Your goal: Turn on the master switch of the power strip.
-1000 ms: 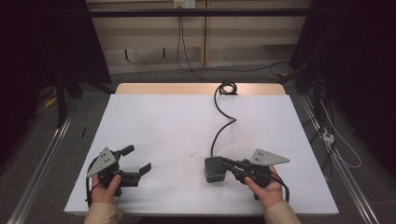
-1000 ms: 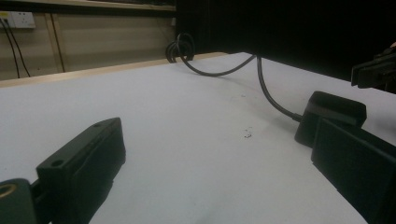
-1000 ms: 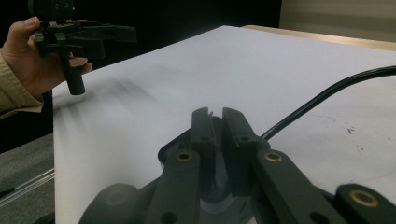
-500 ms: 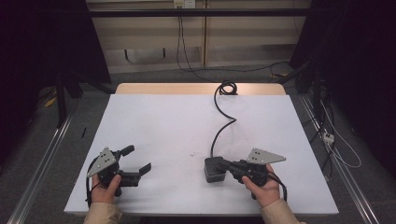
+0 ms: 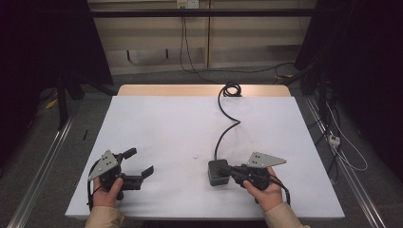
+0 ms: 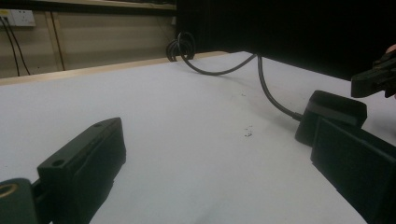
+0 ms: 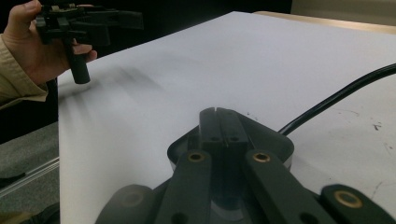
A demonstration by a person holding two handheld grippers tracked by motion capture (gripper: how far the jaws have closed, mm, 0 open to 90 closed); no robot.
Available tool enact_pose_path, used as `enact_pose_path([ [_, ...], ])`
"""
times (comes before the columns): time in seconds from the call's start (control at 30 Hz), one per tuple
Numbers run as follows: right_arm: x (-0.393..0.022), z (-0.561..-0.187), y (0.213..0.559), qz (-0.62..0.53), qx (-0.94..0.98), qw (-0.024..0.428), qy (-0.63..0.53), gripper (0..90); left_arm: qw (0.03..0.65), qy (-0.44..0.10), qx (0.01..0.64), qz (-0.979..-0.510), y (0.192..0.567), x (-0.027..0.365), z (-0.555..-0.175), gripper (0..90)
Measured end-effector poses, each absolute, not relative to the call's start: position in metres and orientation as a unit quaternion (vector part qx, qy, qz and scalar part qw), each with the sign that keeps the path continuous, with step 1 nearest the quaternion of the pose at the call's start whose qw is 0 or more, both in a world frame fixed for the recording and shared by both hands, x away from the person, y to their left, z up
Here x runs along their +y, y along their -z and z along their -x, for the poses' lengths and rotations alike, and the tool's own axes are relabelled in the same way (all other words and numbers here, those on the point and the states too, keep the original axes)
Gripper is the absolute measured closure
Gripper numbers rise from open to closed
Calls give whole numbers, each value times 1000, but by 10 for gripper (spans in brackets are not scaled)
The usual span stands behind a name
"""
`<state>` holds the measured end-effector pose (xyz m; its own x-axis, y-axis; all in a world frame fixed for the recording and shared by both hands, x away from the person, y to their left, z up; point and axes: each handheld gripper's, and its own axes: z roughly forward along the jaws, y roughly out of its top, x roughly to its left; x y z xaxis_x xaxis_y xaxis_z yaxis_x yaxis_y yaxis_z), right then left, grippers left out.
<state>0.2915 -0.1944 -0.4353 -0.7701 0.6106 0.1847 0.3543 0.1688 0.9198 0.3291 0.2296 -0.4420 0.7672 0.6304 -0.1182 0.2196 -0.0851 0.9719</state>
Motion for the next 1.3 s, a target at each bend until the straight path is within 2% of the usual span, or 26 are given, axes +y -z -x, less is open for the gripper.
enact_pose_path([
  [1.3,-190,-289,440,-305,766,134,-550,900,608,-167,297,-717,442,229,-328,29],
])
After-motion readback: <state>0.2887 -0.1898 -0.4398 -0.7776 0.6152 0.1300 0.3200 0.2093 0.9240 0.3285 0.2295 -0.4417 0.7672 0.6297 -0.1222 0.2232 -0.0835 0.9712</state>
